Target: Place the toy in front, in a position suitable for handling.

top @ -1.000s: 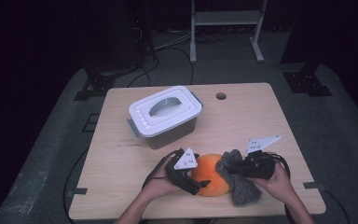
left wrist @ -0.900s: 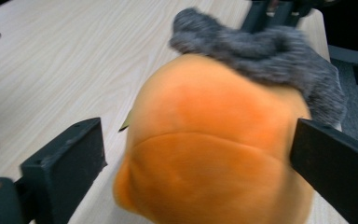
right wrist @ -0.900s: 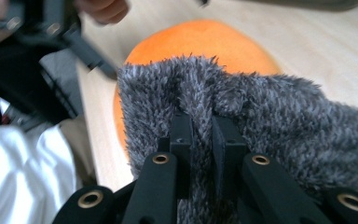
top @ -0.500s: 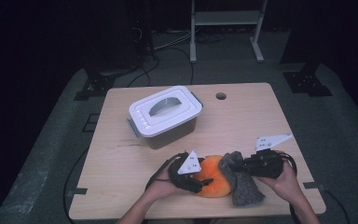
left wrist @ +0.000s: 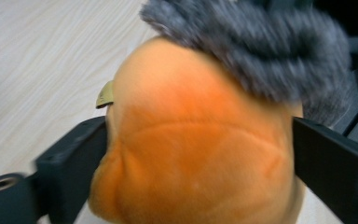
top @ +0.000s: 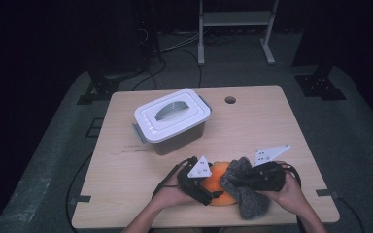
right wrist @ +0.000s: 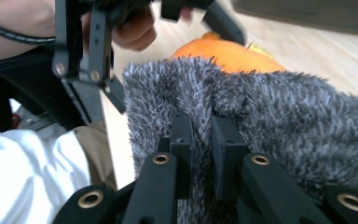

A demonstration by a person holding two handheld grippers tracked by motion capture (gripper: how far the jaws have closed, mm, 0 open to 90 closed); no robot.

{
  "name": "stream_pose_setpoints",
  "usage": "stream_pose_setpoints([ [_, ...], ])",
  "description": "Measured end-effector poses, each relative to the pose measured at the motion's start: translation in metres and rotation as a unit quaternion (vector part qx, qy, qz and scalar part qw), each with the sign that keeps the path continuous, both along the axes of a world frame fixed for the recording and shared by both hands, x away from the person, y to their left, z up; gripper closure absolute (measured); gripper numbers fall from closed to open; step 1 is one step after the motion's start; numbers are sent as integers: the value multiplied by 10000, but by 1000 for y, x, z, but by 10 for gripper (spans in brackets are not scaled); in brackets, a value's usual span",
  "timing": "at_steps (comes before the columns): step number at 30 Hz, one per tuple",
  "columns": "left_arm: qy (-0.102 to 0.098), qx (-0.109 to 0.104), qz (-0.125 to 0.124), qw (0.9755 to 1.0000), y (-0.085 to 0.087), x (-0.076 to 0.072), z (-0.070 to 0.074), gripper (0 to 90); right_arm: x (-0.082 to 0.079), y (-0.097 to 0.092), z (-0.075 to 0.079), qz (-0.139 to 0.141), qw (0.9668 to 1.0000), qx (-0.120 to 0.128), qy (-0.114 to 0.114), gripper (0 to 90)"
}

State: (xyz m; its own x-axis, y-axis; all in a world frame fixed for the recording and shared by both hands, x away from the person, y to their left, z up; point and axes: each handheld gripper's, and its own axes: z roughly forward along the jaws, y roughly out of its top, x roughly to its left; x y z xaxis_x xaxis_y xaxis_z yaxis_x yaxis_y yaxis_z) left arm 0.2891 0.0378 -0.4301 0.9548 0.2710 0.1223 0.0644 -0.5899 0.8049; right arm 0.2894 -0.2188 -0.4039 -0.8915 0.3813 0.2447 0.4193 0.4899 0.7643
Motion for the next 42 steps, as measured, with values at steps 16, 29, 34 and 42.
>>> stream_pose_setpoints([
  [16, -885, 57, -480, 9949, -2, -20, 2, 151, 10, -38, 3, -589, 9970, 464, 180, 798],
  [29, -702, -21, -401, 9967, 4, -15, -2, 148, 18, -46, -20, -770, 9952, 217, 571, 796],
  [34, -549, -41, -310, 9980, 6, -11, -1, 144, 16, -46, -13, -798, 9955, 257, 434, 798],
  [42, -2, -207, 18, 9998, 16, 4, -4, 150, 19, -43, -23, -781, 9950, -24, 614, 797],
])
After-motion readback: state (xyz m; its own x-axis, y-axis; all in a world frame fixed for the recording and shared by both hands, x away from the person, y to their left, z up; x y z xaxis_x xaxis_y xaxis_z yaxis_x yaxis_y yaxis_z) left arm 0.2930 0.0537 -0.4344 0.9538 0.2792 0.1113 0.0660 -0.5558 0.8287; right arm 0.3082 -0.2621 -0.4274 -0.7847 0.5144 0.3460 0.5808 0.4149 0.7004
